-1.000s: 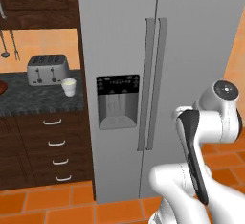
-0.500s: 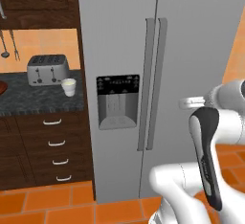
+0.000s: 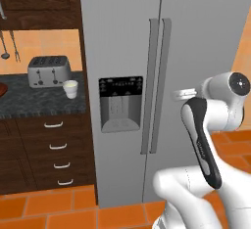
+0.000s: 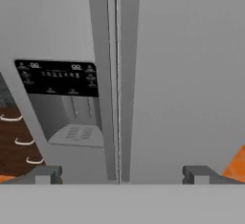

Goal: Grab a lemon wedge from the fridge and one ice cube from the ice bowl, and put them in the glass of lemonade.

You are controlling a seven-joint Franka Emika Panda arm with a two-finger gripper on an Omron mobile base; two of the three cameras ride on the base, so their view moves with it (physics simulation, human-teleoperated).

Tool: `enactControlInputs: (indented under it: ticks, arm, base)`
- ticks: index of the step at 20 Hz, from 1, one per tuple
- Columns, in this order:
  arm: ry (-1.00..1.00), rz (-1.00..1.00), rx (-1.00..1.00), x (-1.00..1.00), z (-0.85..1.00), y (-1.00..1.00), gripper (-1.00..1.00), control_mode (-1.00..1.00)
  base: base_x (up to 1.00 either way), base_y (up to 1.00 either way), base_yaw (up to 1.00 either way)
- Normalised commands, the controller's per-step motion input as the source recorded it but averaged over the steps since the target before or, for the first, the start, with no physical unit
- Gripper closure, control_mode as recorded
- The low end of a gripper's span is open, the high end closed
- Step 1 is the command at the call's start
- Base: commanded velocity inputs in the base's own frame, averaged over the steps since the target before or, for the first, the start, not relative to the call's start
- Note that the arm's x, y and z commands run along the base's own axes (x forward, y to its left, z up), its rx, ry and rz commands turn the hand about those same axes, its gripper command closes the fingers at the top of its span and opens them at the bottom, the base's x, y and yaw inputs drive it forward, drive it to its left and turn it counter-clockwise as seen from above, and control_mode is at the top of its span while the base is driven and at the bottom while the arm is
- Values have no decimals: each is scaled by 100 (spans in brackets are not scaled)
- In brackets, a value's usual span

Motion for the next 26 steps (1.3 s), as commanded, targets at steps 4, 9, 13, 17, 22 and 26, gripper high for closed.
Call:
enactControlInputs:
  ticks: [4, 9, 13, 17, 22, 26]
  arm:
    - [-1, 0, 0, 56, -16, 0, -100, -100]
    - [-11, 0, 0, 27, -24, 0, -100, -100]
    - [-1, -1, 0, 27, -3, 0, -100, -100]
    - [0, 0, 0, 33, 0, 0, -100, -100]
    - [-2, -1, 0, 44, 0, 0, -100, -100]
    - [-3, 0, 0, 47, -2, -6, -100, -100]
  base:
    - [0, 0, 0]
    - [0, 0, 0]
    - [0, 0, 0]
    - [0, 0, 0]
    - [0, 0, 0]
    - [0, 0, 0]
